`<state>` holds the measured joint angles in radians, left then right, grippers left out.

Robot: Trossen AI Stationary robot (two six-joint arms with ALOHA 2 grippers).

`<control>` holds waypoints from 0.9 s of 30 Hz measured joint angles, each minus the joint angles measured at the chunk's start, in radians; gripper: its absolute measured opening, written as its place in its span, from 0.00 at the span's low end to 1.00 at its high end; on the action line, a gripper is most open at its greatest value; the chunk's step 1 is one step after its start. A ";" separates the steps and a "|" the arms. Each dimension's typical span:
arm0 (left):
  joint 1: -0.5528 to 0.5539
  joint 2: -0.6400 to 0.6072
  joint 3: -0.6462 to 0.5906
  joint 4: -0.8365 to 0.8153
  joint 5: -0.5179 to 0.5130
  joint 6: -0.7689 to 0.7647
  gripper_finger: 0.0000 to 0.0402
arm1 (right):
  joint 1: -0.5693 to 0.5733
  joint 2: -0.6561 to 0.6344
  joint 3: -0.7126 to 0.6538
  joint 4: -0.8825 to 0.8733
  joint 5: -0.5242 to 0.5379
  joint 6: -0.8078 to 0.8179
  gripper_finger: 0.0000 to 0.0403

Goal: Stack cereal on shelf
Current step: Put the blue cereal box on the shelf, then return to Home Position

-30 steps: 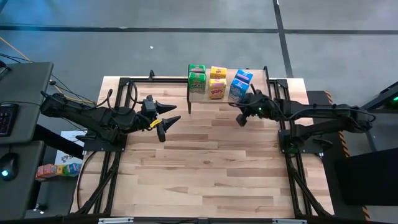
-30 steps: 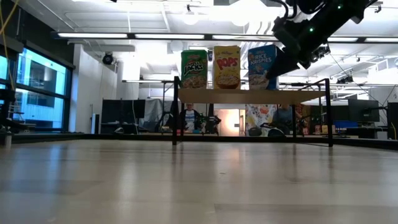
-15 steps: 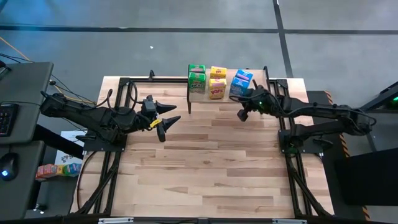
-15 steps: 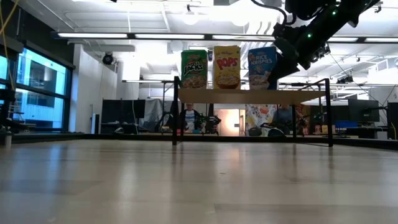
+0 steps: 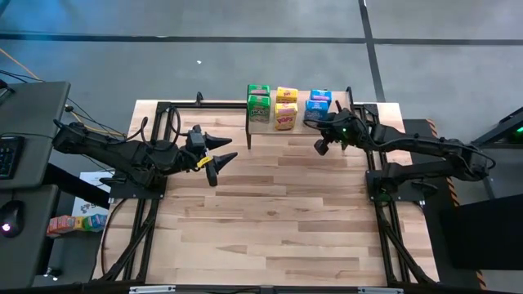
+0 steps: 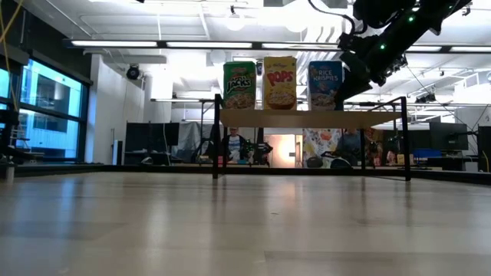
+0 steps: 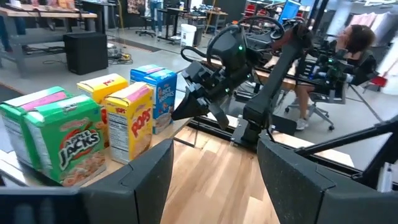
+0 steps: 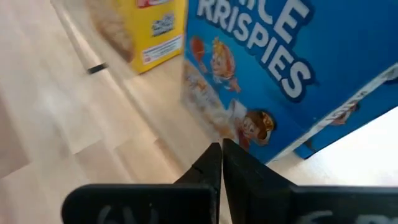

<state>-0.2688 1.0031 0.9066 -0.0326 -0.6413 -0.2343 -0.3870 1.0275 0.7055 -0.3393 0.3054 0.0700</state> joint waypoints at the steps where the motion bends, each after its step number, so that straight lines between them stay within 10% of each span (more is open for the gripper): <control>1: 0.000 0.000 0.000 0.000 0.007 0.000 0.55 | 0.000 -0.011 0.000 -0.009 -0.015 0.000 0.00; 15: 0.044 -0.186 -0.017 -0.058 0.247 0.105 0.52 | 0.148 -0.354 0.000 -0.215 -0.256 0.230 0.00; 27: 0.220 -0.511 -0.525 0.310 0.481 0.002 0.02 | 0.276 -0.294 0.000 0.202 -0.254 0.237 0.00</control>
<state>-0.0492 0.4918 0.3821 0.2777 -0.1606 -0.2327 -0.1111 0.7333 0.7052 -0.1374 0.0513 0.3070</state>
